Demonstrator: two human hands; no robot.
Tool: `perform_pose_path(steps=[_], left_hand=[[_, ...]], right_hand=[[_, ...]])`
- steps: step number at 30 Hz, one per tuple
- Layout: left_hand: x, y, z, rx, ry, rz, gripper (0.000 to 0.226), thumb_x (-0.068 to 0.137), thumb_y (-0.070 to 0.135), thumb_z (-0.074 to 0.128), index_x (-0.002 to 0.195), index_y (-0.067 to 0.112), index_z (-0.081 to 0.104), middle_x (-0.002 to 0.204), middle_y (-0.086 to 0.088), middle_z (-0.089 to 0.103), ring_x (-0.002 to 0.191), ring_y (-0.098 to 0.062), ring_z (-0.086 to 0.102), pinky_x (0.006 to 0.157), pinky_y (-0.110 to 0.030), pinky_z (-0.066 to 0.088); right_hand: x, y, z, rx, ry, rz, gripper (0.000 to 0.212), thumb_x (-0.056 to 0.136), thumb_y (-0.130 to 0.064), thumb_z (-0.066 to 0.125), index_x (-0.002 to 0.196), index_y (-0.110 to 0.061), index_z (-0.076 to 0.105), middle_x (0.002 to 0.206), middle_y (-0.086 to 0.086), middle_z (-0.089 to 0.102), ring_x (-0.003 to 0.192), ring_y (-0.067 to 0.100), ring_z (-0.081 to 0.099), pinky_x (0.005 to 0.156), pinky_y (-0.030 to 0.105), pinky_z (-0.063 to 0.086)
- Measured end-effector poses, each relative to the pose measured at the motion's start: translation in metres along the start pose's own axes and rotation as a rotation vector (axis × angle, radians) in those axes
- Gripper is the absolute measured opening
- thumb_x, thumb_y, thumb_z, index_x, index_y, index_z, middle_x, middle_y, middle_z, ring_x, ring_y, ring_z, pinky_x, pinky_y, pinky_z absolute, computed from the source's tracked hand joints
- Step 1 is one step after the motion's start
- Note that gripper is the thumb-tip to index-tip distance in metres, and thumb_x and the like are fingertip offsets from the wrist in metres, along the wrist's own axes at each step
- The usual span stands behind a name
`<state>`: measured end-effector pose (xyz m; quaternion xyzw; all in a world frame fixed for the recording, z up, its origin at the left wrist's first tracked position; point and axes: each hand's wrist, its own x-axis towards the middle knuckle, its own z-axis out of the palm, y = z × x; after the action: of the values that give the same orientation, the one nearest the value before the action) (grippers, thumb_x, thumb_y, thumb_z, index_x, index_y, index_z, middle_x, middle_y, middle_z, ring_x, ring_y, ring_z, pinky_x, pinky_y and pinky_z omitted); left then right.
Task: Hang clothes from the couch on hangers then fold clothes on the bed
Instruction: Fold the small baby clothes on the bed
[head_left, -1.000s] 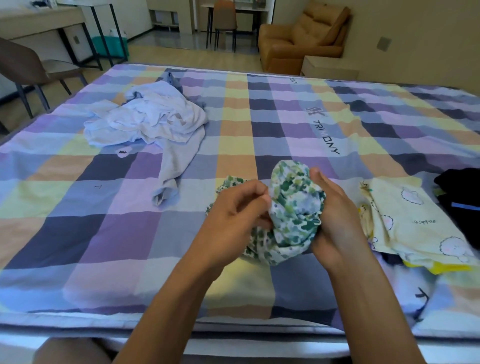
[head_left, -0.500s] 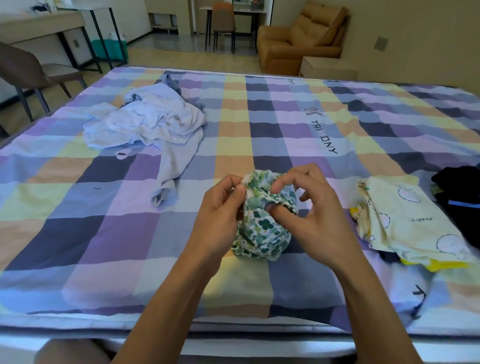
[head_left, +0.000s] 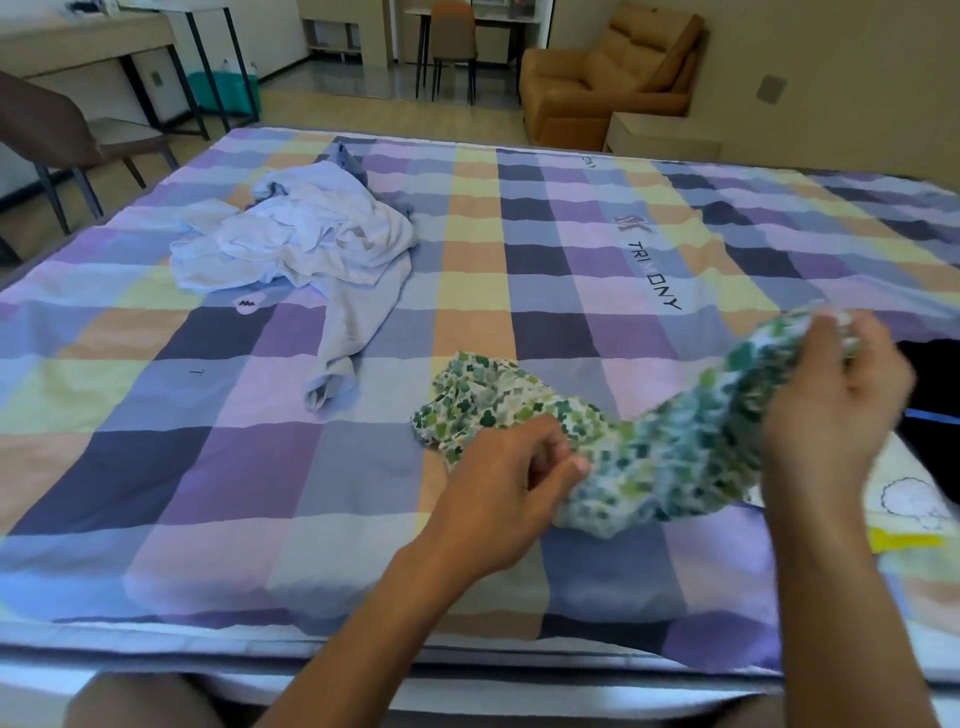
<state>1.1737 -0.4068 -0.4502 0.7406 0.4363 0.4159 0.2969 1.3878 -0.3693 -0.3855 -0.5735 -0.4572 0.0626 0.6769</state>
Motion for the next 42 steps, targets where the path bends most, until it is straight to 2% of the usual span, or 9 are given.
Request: perform_pose_path(steps=[6, 11, 17, 21, 26, 29, 33, 39, 42], left_hand=[[0.025, -0.061, -0.020, 0.238, 0.432, -0.326, 0.015, 0.095, 0.031, 0.057, 0.103, 0.019, 0.059, 0.104, -0.004, 0.058, 0.103, -0.025, 0.052, 0.087, -0.039, 0.045], [0.034, -0.081, -0.037, 0.200, 0.232, -0.531, 0.069, 0.089, 0.037, 0.074, 0.145, 0.014, 0.041, 0.121, 0.001, 0.055, 0.113, -0.017, 0.051, 0.098, -0.035, 0.041], [0.033, -0.073, -0.051, -0.319, 0.061, -0.537, 0.048, 0.072, 0.021, 0.087, 0.116, 0.011, 0.069, 0.107, -0.007, 0.076, 0.099, -0.023, 0.073, 0.093, -0.045, 0.058], [0.031, -0.058, -0.073, -0.496, 0.248, -0.403, 0.038, 0.076, -0.004, 0.078, 0.109, 0.014, 0.071, 0.088, 0.002, 0.076, 0.083, -0.014, 0.071, 0.071, -0.025, 0.058], [0.042, -0.027, -0.106, -0.520, 0.383, -0.203, 0.036, 0.089, -0.012, 0.063, 0.105, 0.019, 0.070, 0.082, 0.004, 0.069, 0.087, -0.017, 0.066, 0.077, -0.025, 0.053], [0.038, -0.003, -0.101, -0.480, 0.248, -0.150, 0.029, 0.089, 0.002, 0.070, 0.115, 0.015, 0.066, 0.092, -0.003, 0.071, 0.095, -0.018, 0.066, 0.083, -0.026, 0.053], [0.032, 0.015, -0.090, -0.471, -0.156, -0.087, 0.035, 0.096, 0.016, 0.053, 0.129, 0.009, 0.061, 0.126, -0.006, 0.069, 0.122, -0.019, 0.063, 0.100, -0.038, 0.052], [0.034, -0.013, -0.079, -0.045, 0.087, 0.012, 0.032, 0.090, 0.020, 0.060, 0.121, 0.023, 0.062, 0.119, 0.010, 0.069, 0.113, -0.012, 0.063, 0.095, -0.038, 0.051], [0.034, -0.045, -0.067, 0.102, -0.115, -0.009, 0.053, 0.084, 0.023, 0.073, 0.133, 0.024, 0.055, 0.131, 0.010, 0.061, 0.121, -0.007, 0.057, 0.101, -0.032, 0.046]], right_hand=[[0.017, 0.013, -0.017, -0.421, -0.267, 0.045, 0.037, 0.096, -0.040, 0.050, 0.075, -0.010, 0.057, 0.070, 0.008, 0.057, 0.072, 0.025, 0.055, 0.070, 0.039, 0.044], [-0.023, 0.020, 0.015, -0.681, -0.521, -0.089, 0.030, 0.090, -0.041, 0.067, 0.111, -0.019, 0.061, 0.116, 0.013, 0.056, 0.113, 0.036, 0.051, 0.094, 0.048, 0.041], [-0.067, 0.017, 0.060, -0.435, -1.230, -0.034, 0.082, 0.075, -0.053, 0.076, 0.145, -0.038, 0.037, 0.141, -0.007, 0.054, 0.123, 0.016, 0.054, 0.099, 0.041, 0.048], [-0.053, 0.019, 0.064, -0.286, -0.981, -0.049, 0.023, 0.083, -0.013, 0.074, 0.098, -0.024, 0.063, 0.094, -0.007, 0.068, 0.088, 0.011, 0.065, 0.069, 0.019, 0.047], [-0.030, 0.007, 0.058, -0.182, -0.703, -0.015, 0.018, 0.085, -0.007, 0.067, 0.094, -0.021, 0.060, 0.087, -0.009, 0.065, 0.082, 0.012, 0.063, 0.068, 0.031, 0.046], [-0.033, -0.001, 0.051, -0.370, -0.729, -0.132, 0.041, 0.082, -0.010, 0.070, 0.118, -0.023, 0.054, 0.114, -0.006, 0.054, 0.113, 0.019, 0.053, 0.091, 0.039, 0.045], [-0.053, -0.025, 0.051, 0.082, -1.168, 0.158, 0.055, 0.083, -0.005, 0.077, 0.128, -0.030, 0.055, 0.116, -0.012, 0.068, 0.110, 0.002, 0.064, 0.087, 0.024, 0.053], [-0.056, -0.012, 0.055, 0.186, -0.910, 0.242, 0.017, 0.094, -0.001, 0.060, 0.090, -0.016, 0.066, 0.084, 0.007, 0.070, 0.080, 0.024, 0.068, 0.074, 0.044, 0.052], [-0.046, -0.016, 0.052, 0.391, -0.934, 0.366, 0.017, 0.088, -0.004, 0.057, 0.083, -0.019, 0.061, 0.077, 0.010, 0.059, 0.073, 0.027, 0.057, 0.072, 0.042, 0.044]])
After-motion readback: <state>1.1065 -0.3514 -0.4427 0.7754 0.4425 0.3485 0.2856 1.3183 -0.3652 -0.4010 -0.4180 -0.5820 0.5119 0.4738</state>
